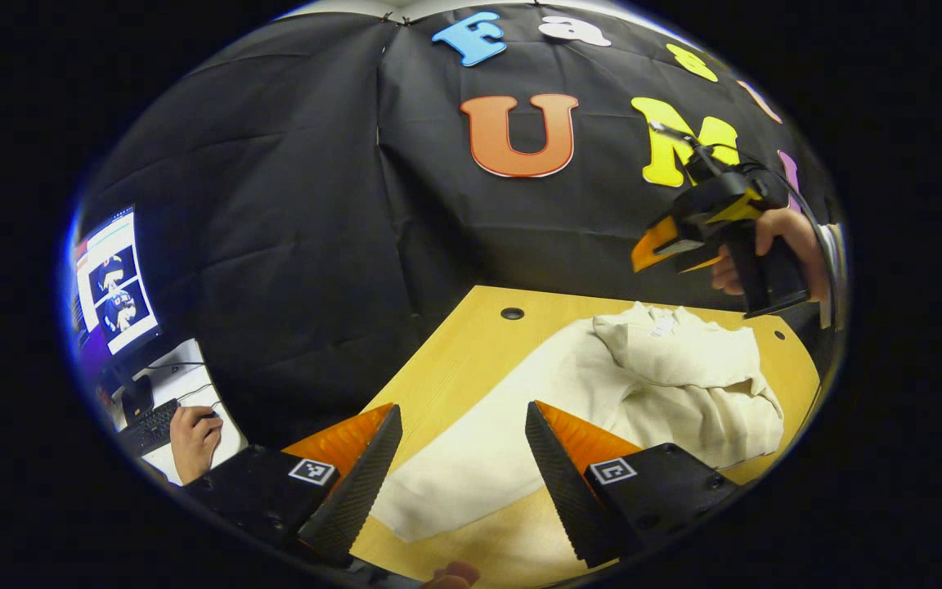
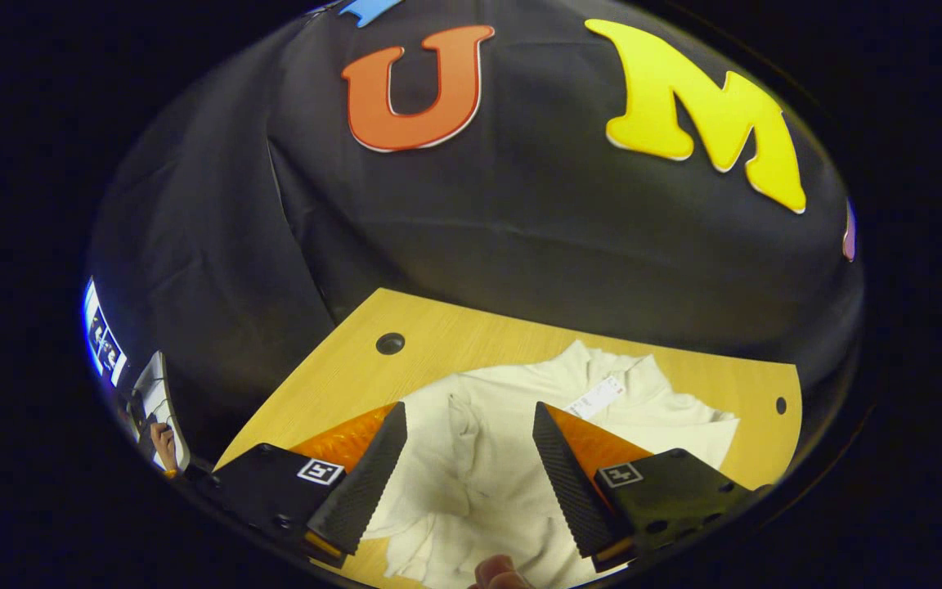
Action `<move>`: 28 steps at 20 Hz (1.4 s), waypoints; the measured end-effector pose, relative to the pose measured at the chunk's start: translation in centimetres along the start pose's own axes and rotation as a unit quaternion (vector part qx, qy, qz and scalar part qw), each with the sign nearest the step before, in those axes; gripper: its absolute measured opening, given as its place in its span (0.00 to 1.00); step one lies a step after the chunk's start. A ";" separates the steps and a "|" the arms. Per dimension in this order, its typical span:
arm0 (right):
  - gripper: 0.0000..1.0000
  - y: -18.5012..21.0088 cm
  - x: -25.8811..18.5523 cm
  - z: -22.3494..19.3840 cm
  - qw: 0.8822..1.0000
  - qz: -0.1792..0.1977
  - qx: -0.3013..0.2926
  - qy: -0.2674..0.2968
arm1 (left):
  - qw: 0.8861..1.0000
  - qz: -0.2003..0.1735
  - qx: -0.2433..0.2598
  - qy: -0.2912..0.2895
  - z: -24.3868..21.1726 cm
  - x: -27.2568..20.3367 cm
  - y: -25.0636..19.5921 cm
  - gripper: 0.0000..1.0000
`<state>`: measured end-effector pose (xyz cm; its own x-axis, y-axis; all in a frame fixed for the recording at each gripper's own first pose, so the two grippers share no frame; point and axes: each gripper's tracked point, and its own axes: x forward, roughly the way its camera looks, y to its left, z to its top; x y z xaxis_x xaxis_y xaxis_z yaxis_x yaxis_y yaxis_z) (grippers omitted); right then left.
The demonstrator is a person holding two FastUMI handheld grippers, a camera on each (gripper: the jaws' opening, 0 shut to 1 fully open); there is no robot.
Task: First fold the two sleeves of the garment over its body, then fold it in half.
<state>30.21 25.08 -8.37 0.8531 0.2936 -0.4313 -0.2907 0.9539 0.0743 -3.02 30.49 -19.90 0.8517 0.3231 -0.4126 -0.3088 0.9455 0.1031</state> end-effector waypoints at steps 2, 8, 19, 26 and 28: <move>0.97 -2.4 -4.0 1.7 0.999 -0.012 -0.002 -0.033 | 1.000 0.005 -0.009 0.010 -1.0 0.4 0.7 0.97; 0.97 -11.0 -16.0 4.1 0.990 -0.074 0.001 -0.121 | 0.996 0.033 -0.047 0.067 -5.9 2.2 3.6 0.97; 0.97 -23.2 -27.6 -5.9 0.975 -0.167 0.031 -0.143 | 0.964 0.102 -0.111 0.219 -16.4 1.5 5.5 0.97; 0.97 -23.2 -26.1 -10.6 0.980 -0.161 0.078 -0.084 | 0.950 0.118 -0.146 0.250 -17.3 2.6 5.6 0.97; 0.97 -22.5 -26.0 -9.9 0.981 -0.154 0.073 -0.087 | 0.947 0.122 -0.151 0.256 -17.2 2.7 5.7 0.97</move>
<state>10.27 -4.60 -7.77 0.9555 -0.0168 -0.2945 0.0478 0.9940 0.0982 -9.80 36.09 -36.03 0.4463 0.3961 -0.8024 -0.6425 0.7660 0.0208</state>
